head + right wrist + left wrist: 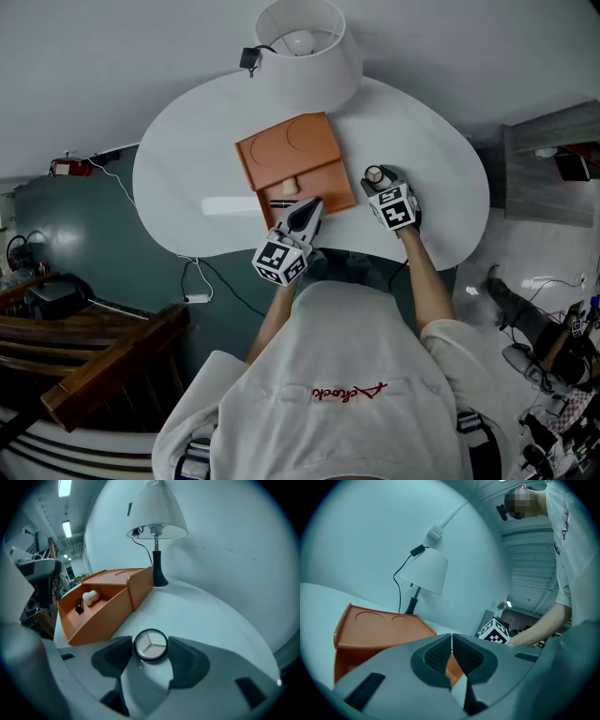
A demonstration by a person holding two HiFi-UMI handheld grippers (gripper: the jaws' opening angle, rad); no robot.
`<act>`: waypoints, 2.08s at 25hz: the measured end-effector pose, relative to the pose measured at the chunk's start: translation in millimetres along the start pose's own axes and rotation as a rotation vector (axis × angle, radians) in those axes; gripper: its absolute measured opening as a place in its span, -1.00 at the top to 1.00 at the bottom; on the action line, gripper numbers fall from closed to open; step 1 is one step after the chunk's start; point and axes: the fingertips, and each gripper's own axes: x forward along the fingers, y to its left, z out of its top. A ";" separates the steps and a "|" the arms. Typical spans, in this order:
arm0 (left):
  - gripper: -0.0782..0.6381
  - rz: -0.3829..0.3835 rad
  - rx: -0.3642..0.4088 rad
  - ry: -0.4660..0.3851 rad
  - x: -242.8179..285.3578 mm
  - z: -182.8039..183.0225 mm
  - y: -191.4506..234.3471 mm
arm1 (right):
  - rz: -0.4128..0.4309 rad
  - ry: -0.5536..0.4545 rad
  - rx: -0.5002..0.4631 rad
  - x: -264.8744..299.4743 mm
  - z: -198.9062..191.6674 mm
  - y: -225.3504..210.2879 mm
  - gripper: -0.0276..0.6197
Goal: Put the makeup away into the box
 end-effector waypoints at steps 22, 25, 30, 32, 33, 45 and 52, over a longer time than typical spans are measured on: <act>0.74 -0.002 0.026 -0.019 -7.8 6.1 -6.8 | -0.037 -0.259 0.038 -93.9 22.2 30.6 0.19; 0.74 -0.002 0.028 -0.024 -8.6 7.0 -8.5 | -0.046 -0.313 0.039 -123.1 22.3 44.9 0.19; 0.74 0.000 0.030 -0.032 -8.5 8.9 -10.7 | -0.060 -0.332 0.015 -142.4 19.3 57.2 0.19; 0.74 0.002 0.033 -0.034 -9.6 9.2 -12.9 | -0.055 -0.331 0.006 -141.6 19.1 59.0 0.19; 0.74 0.004 0.034 -0.036 -10.7 9.5 -13.3 | -0.051 -0.333 0.001 -140.6 20.8 59.5 0.19; 0.74 0.215 0.014 -0.119 -81.1 20.0 34.7 | 0.146 -0.356 -0.164 -95.2 78.4 119.2 0.19; 0.74 0.404 -0.019 -0.189 -153.7 23.8 77.6 | 0.296 -0.356 -0.291 -63.5 117.3 183.9 0.19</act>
